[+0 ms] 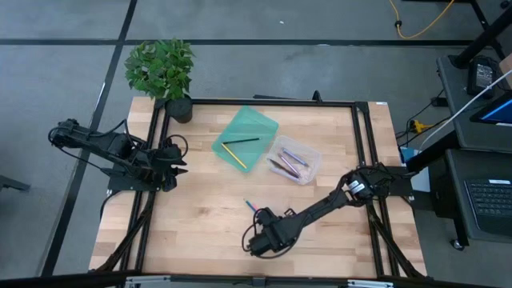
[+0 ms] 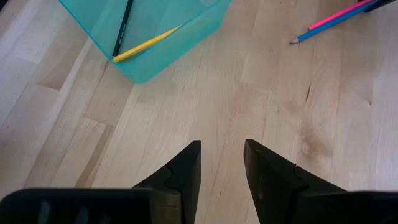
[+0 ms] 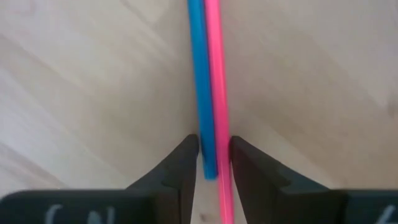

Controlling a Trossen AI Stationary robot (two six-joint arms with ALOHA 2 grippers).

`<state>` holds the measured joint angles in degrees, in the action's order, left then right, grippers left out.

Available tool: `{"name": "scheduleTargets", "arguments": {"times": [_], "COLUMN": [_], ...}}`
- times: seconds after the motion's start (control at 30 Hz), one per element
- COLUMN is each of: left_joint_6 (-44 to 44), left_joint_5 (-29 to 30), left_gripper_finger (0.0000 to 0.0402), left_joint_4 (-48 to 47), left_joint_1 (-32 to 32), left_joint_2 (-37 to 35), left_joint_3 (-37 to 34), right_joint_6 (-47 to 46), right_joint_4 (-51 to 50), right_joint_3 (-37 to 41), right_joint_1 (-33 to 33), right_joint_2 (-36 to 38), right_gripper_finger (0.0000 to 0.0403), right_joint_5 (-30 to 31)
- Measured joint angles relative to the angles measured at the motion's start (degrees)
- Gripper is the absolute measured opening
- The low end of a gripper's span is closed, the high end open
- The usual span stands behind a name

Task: Sort pens & pencils
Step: Put the pink pencil into the blue bin

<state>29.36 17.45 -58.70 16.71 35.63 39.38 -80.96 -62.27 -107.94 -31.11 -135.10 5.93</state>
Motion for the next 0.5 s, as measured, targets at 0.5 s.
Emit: {"name": "scheduleTargets", "arguments": {"times": [0.5], "left_joint_6": [0.3], "left_joint_5": [0.0], "left_gripper_finger": [0.0115], "left_joint_4": [0.1], "left_joint_1": [0.0], "left_joint_2": [0.0], "left_joint_3": [0.0], "right_joint_6": [-6.4], "right_joint_4": [-5.3], "right_joint_3": [0.0], "right_joint_1": [-4.5], "right_joint_2": [-0.1], "right_gripper_finger": [0.0102], "right_joint_5": [-1.6]}}
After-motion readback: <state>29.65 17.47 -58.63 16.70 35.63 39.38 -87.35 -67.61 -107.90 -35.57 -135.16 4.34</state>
